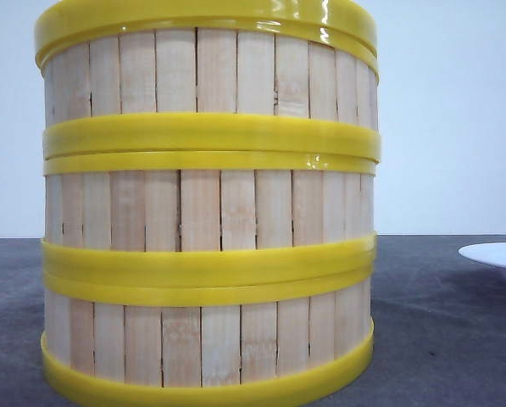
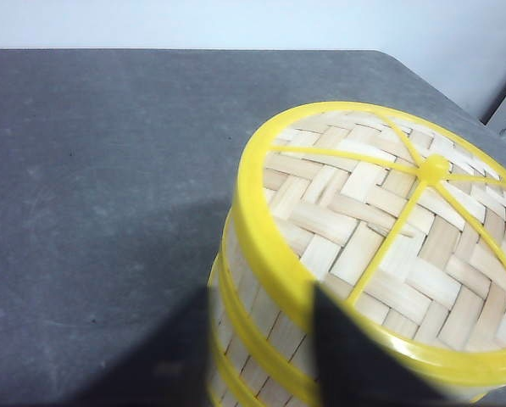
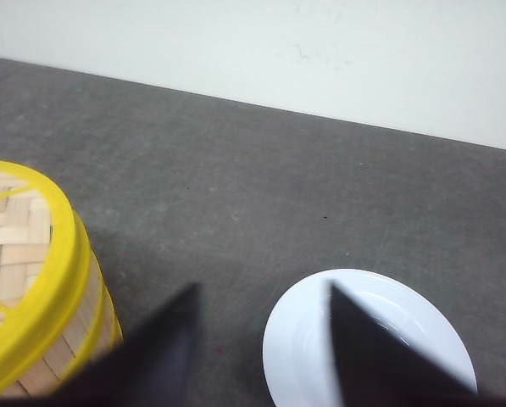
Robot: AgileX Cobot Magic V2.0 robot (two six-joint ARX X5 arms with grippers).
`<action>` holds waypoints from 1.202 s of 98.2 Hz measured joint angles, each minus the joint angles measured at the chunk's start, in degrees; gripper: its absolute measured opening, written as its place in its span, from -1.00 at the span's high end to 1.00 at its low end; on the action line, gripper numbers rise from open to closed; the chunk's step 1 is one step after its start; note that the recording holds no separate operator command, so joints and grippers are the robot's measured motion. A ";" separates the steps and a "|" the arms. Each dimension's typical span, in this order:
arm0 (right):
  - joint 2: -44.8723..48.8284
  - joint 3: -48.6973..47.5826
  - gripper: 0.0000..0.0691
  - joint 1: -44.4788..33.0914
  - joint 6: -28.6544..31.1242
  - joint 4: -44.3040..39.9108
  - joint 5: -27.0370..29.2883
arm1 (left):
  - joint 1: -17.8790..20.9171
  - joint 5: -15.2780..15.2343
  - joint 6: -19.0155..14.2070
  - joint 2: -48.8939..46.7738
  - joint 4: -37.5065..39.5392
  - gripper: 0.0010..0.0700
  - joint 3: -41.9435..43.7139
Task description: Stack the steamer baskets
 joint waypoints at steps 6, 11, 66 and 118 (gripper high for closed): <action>0.00 0.00 0.86 0.00 0.02 0.55 0.00 | 0.00 0.00 0.02 0.00 0.02 0.87 0.00; 0.00 0.00 0.92 0.00 0.02 0.98 0.02 | 0.00 0.00 0.00 0.00 0.02 0.92 0.00; 0.00 0.00 0.97 0.00 0.04 1.27 0.00 | 0.00 0.00 -0.04 0.00 -0.09 0.94 0.00; 0.00 0.00 0.97 0.00 0.04 1.27 0.02 | 2.10 -2.84 0.81 -0.02 -0.09 0.94 0.00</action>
